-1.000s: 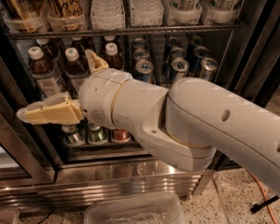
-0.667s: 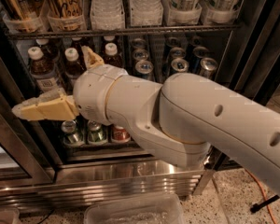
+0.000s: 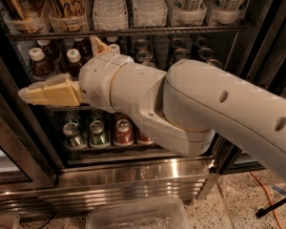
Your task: Pick orange can from top shelf of fridge
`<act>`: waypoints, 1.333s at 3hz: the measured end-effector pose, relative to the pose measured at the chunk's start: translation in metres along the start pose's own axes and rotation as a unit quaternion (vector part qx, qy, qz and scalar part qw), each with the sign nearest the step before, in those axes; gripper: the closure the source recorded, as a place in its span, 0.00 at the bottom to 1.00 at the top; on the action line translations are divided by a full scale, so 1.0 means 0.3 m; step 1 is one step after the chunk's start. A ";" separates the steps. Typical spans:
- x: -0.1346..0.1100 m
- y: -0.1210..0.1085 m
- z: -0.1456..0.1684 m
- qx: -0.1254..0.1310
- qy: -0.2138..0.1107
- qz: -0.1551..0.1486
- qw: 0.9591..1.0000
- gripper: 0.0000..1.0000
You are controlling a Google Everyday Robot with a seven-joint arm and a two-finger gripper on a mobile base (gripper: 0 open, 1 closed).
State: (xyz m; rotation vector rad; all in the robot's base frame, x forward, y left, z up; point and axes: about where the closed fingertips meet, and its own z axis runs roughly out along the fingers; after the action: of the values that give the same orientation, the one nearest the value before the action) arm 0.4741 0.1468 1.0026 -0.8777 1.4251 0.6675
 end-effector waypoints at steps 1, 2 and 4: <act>-0.036 -0.058 -0.011 0.034 -0.006 0.004 0.999 0.00; -0.100 -0.114 -0.025 0.083 -0.018 0.006 0.996 0.00; -0.171 -0.045 0.054 0.120 -0.007 -0.007 0.993 0.00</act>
Offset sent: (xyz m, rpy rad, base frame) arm 0.0193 -0.0144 0.0399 0.1005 -0.0623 -0.2808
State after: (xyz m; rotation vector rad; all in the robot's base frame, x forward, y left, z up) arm 0.4909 0.1589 1.0539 -0.6931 1.4511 0.4775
